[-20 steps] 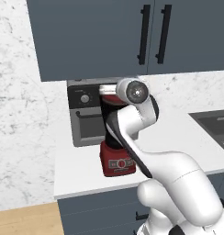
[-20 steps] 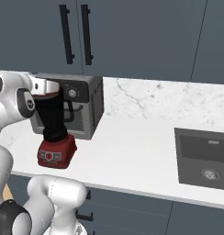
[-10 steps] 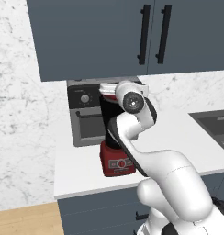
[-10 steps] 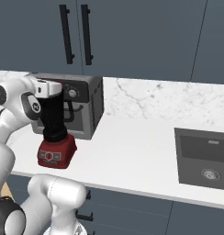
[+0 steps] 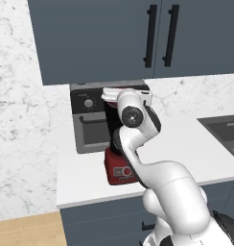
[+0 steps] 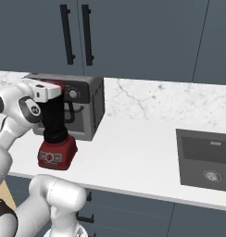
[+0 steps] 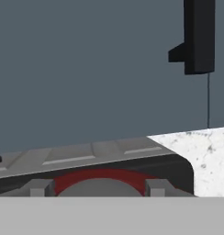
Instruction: Close the lid blender by securely placing the lid on top.
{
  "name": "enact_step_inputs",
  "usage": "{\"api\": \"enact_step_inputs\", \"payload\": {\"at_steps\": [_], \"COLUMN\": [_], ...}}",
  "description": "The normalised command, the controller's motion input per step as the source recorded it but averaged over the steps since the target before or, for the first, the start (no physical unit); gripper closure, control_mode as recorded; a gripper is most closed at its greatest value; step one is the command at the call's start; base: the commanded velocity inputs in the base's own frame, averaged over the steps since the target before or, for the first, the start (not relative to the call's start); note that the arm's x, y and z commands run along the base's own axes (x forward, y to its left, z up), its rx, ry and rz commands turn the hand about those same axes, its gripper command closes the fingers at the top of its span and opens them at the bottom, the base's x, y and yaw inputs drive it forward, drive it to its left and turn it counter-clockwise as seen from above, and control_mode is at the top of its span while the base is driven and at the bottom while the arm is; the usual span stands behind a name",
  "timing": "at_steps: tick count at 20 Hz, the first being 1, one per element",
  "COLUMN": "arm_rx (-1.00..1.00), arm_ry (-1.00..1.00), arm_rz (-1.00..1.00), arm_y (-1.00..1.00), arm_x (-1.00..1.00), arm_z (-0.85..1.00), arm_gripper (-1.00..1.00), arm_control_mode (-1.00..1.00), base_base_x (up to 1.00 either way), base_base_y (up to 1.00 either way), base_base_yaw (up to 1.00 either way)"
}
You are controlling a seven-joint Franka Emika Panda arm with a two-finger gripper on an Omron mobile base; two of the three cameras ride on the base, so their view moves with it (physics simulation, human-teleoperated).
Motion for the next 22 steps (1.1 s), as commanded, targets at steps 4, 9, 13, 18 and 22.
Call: {"api": "enact_step_inputs", "payload": {"at_steps": [4,9,13,18,22], "arm_rx": [0.00,0.00,0.00,0.00,-0.06], "arm_ry": [0.00,0.01,0.04,0.00,0.00], "arm_rz": [-0.04,-0.05,-0.06,-0.03,-0.01], "arm_y": [0.00,0.00,-0.03,-0.02,0.00], "arm_x": [0.00,-0.01,-0.01,0.00,0.00], "arm_z": [0.00,0.00,-0.14,-0.51,-0.68], "arm_gripper": [1.00,1.00,1.00,1.00,1.00], "arm_control_mode": [-1.00,-1.00,-1.00,-1.00,-1.00], "base_base_x": [0.00,0.00,0.00,0.00,0.00], "base_base_y": [0.00,0.00,0.00,0.00,0.00], "base_base_yaw": [0.00,0.00,0.00,0.00,0.00]}}
